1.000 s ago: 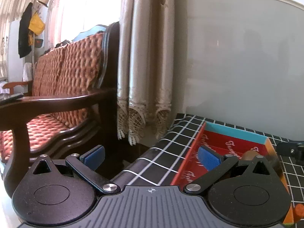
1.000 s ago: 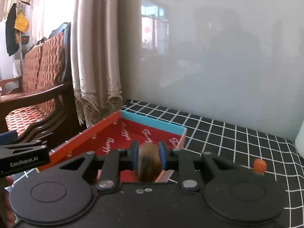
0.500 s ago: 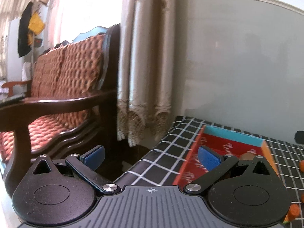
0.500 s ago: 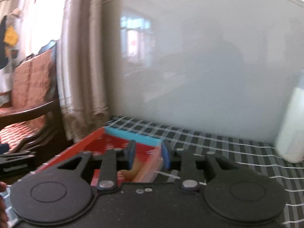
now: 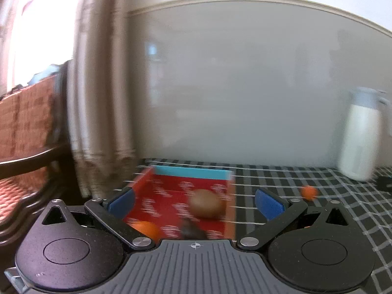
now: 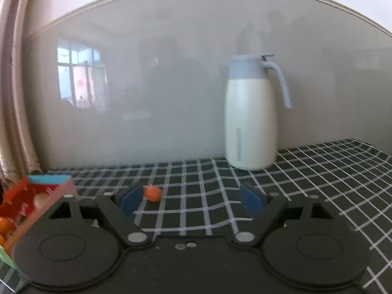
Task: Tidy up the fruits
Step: 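Reach the left tool to an orange and close on it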
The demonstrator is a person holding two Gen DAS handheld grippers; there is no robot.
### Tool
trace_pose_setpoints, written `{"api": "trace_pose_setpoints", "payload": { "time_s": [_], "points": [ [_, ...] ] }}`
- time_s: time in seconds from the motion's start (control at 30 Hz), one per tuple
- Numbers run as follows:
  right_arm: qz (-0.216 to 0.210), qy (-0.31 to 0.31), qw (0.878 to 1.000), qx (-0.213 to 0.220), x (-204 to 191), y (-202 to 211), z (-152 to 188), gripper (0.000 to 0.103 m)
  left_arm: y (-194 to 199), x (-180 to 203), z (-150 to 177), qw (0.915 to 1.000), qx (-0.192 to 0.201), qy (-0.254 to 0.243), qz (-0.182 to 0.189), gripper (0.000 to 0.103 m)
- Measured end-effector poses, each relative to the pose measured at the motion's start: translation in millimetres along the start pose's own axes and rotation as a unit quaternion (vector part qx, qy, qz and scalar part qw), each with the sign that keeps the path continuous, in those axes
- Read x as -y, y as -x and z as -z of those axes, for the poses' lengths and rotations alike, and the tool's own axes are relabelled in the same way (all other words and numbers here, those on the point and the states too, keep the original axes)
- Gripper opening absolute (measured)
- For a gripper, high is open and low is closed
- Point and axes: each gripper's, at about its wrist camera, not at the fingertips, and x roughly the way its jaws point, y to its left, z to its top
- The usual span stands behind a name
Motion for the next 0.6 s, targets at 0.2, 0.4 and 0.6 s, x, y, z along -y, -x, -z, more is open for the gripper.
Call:
{"api": "trace_pose_setpoints", "payload": {
  "time_s": [0.2,0.4,0.6],
  "points": [
    [0.016,-0.022,1.000,-0.004,32,3,4,0.091,10,51,6,0.9981,0.001,-0.038,0.048,0.103],
    [0.020,-0.025,0.999,-0.005,46,6,4,0.092,7,82,17,0.9952,-0.024,-0.051,0.080,0.103],
    [0.039,-0.015,0.999,-0.024,52,1,8,0.092,0,103,27,0.9925,-0.051,-0.036,0.105,0.103]
  ]
}}
